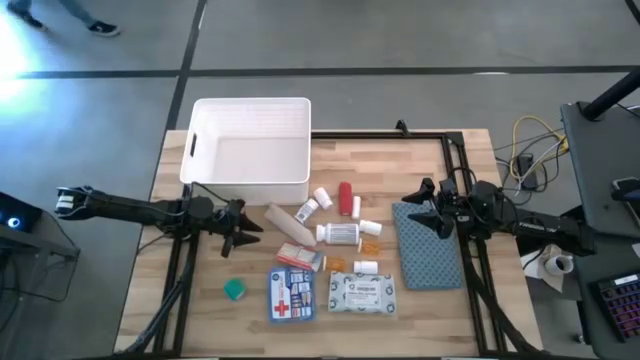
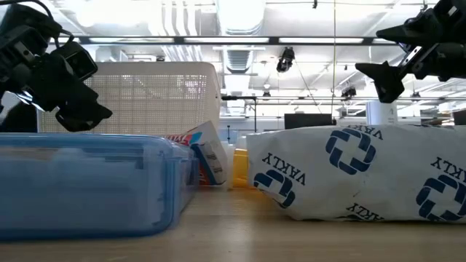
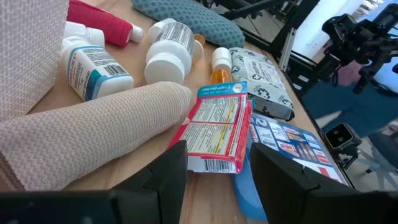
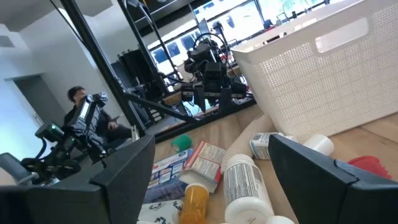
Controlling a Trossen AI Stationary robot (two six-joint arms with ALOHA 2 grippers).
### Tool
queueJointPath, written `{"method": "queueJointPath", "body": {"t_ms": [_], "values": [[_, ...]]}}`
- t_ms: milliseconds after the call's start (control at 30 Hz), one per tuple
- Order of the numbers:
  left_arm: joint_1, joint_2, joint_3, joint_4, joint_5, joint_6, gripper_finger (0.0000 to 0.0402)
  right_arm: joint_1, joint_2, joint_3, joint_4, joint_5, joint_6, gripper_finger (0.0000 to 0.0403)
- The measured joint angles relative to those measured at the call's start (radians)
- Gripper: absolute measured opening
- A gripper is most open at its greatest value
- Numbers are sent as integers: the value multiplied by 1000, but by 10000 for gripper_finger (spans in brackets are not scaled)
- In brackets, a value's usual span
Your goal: Pick & place medical supplies in basket/bin
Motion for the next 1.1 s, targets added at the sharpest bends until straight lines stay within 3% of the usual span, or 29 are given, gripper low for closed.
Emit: {"method": "queueJointPath", "body": {"t_ms": [600,800,967,1033,1100], "values": [[0,0,0,0,0,0,157,0,0,0,0,0,5,304],[0,0,0,0,0,0,157,2,0,0,0,8,389,304],[0,0,0,0,0,0,157,2,0,0,7,226,633,304],[0,0,0,0,0,0,157,2,0,0,6,253,795,304],[0,0,0,0,0,0,157,2,3,0,6,308,847,304]]}}
